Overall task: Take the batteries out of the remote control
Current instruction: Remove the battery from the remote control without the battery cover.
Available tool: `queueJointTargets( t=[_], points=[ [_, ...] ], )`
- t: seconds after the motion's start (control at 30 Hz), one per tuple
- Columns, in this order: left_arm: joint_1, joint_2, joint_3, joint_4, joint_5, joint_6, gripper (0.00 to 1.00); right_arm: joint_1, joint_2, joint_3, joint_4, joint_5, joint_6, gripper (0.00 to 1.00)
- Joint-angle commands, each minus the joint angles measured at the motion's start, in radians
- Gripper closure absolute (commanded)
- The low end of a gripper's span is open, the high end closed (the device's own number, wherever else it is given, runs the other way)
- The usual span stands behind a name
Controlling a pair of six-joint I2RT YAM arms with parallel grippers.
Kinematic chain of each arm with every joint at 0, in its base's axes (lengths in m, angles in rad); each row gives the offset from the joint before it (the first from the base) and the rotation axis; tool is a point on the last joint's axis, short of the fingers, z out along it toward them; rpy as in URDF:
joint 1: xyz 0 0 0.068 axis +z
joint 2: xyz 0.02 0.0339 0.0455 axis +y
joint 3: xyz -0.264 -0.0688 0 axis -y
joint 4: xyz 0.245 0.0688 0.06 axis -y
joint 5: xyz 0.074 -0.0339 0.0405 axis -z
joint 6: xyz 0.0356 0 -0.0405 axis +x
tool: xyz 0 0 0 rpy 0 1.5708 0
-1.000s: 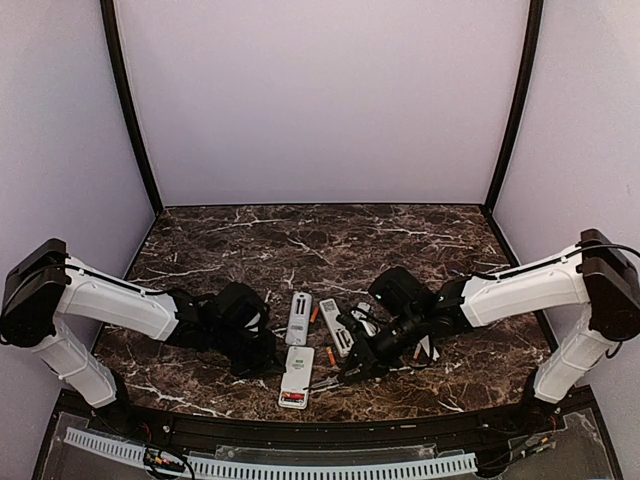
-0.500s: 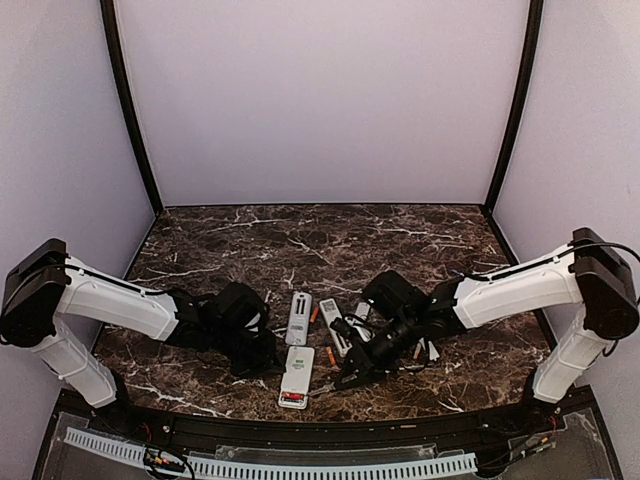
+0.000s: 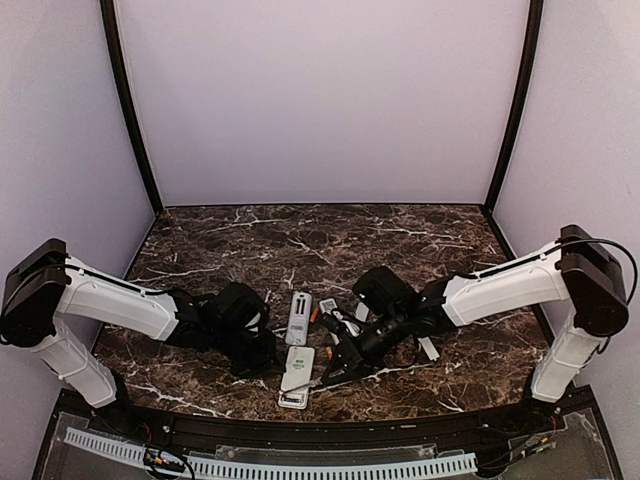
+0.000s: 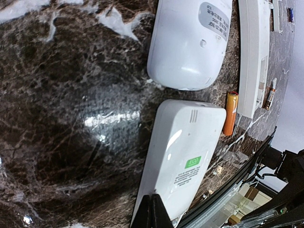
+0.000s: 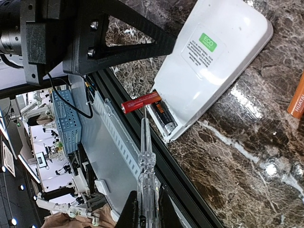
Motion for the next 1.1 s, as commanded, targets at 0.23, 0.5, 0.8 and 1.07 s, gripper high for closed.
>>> queueJointTargets(
  t=[0.23, 0.5, 0.8, 1.07],
  points=[
    [-0.029, 0.046, -0.014, -0.023, 0.009, 0.002, 0.98, 0.010, 0.047, 0.043, 0.051, -0.034, 0.001, 1.00],
    [-0.028, 0.046, -0.014, -0.021, 0.010, 0.002, 0.98, 0.010, 0.073, 0.072, 0.054, -0.046, -0.010, 1.00],
    [-0.030, 0.041, -0.018, -0.018, 0.008, -0.003, 0.98, 0.009, 0.008, 0.070, -0.046, 0.038, -0.038, 1.00],
    [-0.029, 0.042, -0.020, -0.008, 0.012, -0.003, 0.98, 0.011, -0.080, -0.021, -0.111, 0.084, -0.013, 1.00]
  ],
)
